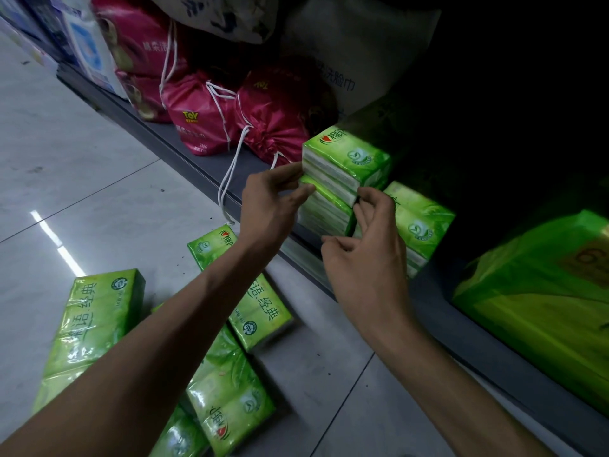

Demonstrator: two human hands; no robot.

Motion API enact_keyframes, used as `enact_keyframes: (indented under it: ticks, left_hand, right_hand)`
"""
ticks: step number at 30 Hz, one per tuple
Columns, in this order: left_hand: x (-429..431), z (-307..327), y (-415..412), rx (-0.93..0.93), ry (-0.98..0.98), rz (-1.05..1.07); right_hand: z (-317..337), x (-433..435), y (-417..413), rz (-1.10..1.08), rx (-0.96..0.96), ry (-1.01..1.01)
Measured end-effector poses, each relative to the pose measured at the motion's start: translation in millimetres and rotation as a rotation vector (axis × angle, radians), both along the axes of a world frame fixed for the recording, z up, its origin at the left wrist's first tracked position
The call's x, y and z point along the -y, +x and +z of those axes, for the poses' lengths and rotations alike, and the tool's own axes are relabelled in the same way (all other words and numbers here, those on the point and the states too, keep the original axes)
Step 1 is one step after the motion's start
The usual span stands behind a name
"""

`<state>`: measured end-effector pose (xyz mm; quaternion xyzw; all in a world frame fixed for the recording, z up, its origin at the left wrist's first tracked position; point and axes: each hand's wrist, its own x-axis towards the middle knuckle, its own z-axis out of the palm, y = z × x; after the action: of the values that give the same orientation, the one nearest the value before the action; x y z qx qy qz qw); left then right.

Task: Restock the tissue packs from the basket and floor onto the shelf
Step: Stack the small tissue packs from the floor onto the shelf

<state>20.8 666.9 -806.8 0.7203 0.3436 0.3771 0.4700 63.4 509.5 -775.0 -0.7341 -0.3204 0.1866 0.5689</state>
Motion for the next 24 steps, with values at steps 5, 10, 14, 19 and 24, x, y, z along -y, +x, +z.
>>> enact_keyframes:
  ticks: [5,10,14,19,24]
  left_hand:
    - [-0.9,1.7,2.0,0.022,-0.062,0.01]
    - [-0.2,-0.6,2.1,0.047,-0.07,0.024]
    - [-2.6,-0.2,-0.1,0.038,-0.071,-0.003]
    - [-4.8,2.3,-3.6,0.052,-0.074,-0.008]
    - [1.6,-0.4,-1.1,0.066,-0.056,0.048]
  right_hand:
    - [2.7,2.4,-0.6,0.001,-0.002,-0.034]
    - [8.5,4.2,-2.0,0.002,-0.062,-0.027]
    - [10.2,1.8,4.3,-0.015,-0.172,-0.001]
    - [11.6,0.1,6.1,0.013,-0.198,-0.013]
    - [9.0,0.4,4.1,0.029,-0.132,-0.043]
